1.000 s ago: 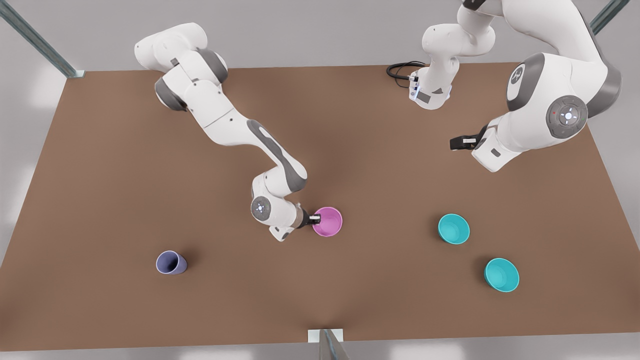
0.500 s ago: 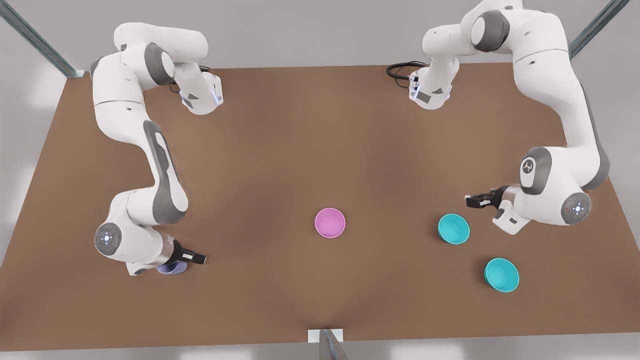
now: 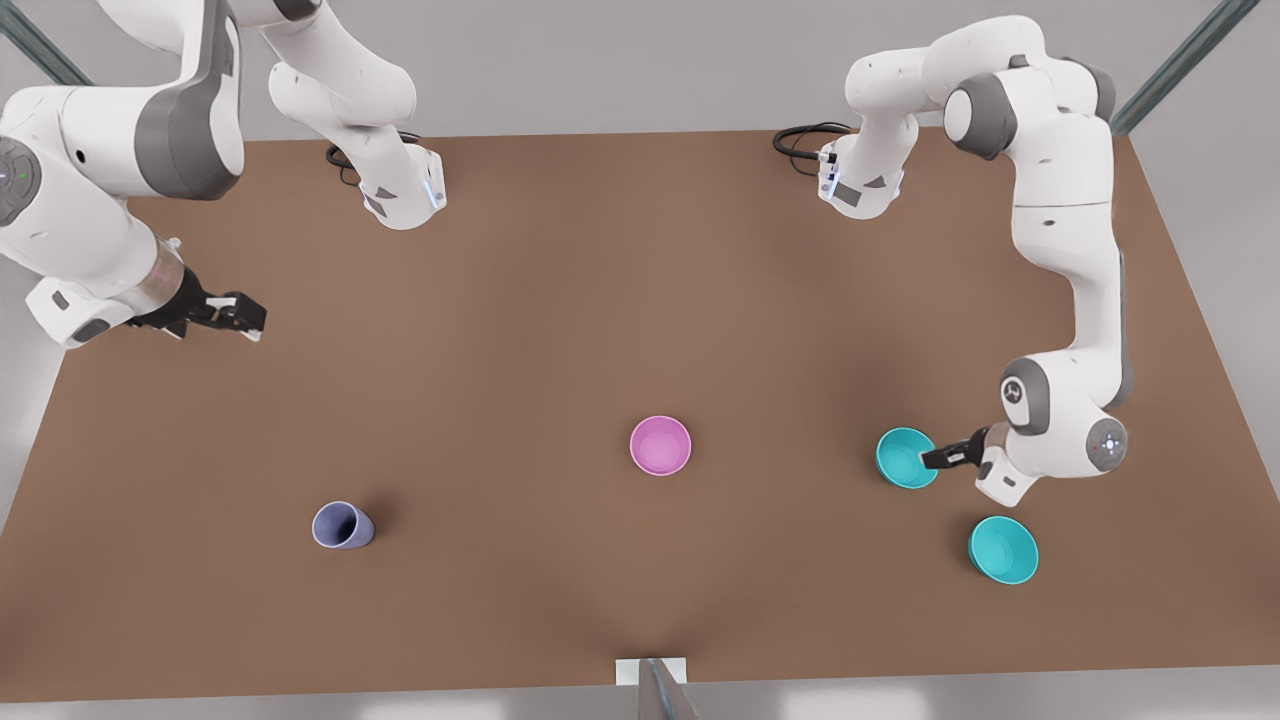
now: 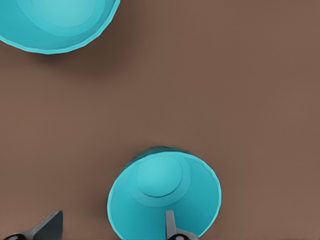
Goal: Stack the blue bowl on the pink bowl
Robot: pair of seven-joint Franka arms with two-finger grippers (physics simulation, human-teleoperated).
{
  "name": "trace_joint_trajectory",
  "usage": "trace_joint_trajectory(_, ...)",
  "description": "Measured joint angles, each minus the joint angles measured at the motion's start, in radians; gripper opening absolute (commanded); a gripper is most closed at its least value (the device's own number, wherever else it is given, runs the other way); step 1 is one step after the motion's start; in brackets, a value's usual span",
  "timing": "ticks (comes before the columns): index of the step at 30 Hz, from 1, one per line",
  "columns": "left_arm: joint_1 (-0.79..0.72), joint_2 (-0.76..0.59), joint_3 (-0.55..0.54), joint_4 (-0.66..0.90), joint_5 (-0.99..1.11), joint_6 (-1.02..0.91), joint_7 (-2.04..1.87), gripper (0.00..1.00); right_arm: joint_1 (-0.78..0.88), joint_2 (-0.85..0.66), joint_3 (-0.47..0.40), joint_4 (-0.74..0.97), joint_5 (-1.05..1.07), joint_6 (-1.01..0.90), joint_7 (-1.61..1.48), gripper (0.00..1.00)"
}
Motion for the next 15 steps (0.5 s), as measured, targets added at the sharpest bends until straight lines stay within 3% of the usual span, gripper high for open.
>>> trace_joint_trajectory(6,-0.006,0.036,0.002,-0.03,-0.004,0.057,0.037,0.99,-0.001,0.008,0.0,-0.006,0.0,-0.018,-0.048,1.0)
trace_joint_trajectory(8,-0.007,0.04,0.002,-0.032,-0.004,0.066,0.046,0.35,-0.001,0.014,0.0,-0.007,0.0,-0.021,-0.061,1.0)
trace_joint_trajectory(9,-0.006,0.04,0.002,-0.032,-0.007,0.069,0.05,0.21,-0.001,0.016,-0.001,-0.007,0.0,-0.023,-0.067,1.0)
trace_joint_trajectory(15,0.002,0.038,0.002,-0.038,-0.063,0.076,0.064,0.21,-0.001,0.02,-0.003,-0.012,0.0,-0.027,-0.096,1.0)
